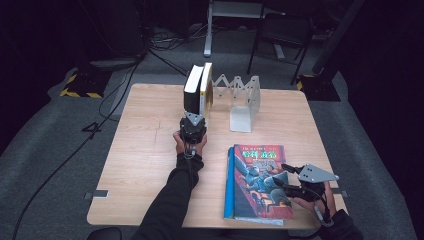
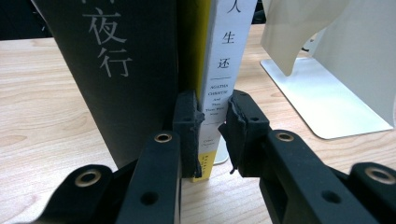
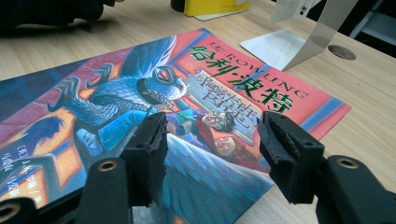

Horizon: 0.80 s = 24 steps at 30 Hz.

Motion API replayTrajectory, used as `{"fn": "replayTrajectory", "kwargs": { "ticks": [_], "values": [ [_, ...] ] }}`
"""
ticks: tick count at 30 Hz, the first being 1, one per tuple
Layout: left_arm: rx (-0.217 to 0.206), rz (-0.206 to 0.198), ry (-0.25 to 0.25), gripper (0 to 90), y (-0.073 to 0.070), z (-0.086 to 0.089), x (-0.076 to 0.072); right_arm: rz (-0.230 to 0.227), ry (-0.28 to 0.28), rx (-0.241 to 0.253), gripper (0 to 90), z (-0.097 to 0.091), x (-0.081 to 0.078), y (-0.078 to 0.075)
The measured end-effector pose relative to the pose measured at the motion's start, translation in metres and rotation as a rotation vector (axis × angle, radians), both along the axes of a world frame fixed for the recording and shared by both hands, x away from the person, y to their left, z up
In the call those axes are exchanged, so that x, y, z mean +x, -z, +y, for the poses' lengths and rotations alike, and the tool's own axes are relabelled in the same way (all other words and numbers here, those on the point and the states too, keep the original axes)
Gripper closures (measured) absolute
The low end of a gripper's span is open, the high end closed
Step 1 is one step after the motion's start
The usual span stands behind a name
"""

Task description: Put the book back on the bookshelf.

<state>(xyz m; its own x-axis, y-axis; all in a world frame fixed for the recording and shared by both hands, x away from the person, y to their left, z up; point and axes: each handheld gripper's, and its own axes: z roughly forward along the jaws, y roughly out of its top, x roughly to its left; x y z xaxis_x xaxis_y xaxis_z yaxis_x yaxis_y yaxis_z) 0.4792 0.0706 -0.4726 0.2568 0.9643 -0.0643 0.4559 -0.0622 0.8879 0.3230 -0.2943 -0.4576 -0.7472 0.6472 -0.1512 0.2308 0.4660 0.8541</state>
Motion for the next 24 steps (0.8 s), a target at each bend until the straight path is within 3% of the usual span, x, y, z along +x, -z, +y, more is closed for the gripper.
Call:
{"fn": "replayTrajectory", "kwargs": {
  "ticks": [15, 24],
  "values": [
    [0.007, 0.013, 0.022, 74.6, -0.0015, 0.0012, 0.0009, 0.006, -0.011, -0.013, 42.3, 0.0009, -0.0001, 0.0008],
    [0.018, 0.023, 0.067, 74.0, -0.005, 0.0065, -0.0002, 0.011, -0.01, -0.019, 42.2, 0.0021, -0.0002, 0.0012]
  ]
}}
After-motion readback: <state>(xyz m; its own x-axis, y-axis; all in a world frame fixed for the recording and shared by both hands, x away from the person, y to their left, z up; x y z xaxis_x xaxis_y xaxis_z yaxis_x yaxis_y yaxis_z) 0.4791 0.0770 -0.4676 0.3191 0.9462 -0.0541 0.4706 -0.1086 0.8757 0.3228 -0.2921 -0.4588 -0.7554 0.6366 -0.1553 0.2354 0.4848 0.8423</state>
